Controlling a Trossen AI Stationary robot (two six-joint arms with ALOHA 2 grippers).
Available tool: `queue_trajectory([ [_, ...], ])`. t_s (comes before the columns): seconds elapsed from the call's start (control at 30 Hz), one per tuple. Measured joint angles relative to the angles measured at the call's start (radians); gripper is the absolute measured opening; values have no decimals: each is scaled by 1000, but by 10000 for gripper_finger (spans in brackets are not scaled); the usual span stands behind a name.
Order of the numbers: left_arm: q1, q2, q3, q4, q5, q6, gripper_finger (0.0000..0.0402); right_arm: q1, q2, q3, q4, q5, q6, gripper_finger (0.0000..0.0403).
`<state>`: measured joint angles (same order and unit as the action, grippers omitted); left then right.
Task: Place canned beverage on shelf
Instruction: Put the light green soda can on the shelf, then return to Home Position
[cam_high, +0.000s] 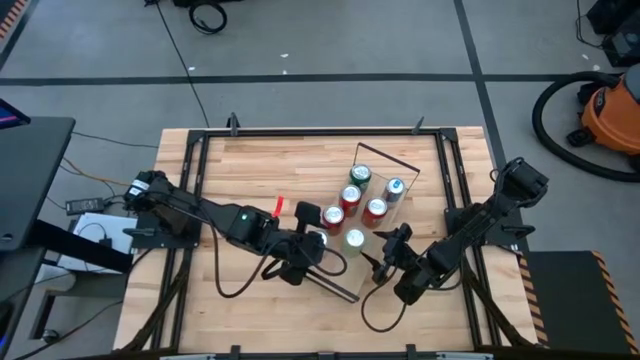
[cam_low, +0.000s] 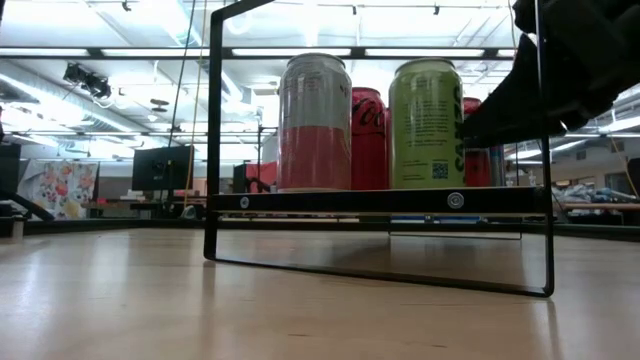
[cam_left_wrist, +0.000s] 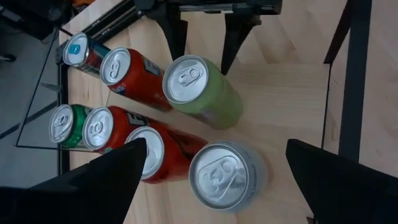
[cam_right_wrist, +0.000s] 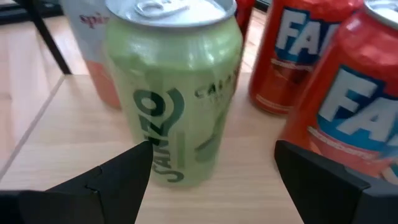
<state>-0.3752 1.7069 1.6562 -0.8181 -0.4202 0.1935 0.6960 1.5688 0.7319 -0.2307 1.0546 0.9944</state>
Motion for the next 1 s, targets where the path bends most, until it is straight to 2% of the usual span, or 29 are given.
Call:
queue_trajectory([
  [0.17, 0, 0, 0, -15, 0, -14, 398, 8, -6, 0, -14, -6, 2, 348],
  [0.37, 0, -1, -9, -17, 2, -17, 398, 36, -10, 46, -13, -59, -101, 348],
  [0.53, -8, -19, -73, 60, 56, 10, 398, 106, -39, 71, -140, -39, -64, 348],
  [0.7, -2, -152, -144, 156, 85, 30, 398, 208, -125, 71, -317, 122, 58, 348],
  [0.8, 9, -236, -233, 231, 77, 26, 398, 222, -183, 71, -379, 84, 80, 348],
  [0.9, 14, -332, -351, 336, 79, 18, 398, 207, -228, 71, -408, 20, 41, 348],
  [1.0, 21, -425, -487, 432, 81, 9, 398, 190, -277, 70, -442, 11, -6, 348],
])
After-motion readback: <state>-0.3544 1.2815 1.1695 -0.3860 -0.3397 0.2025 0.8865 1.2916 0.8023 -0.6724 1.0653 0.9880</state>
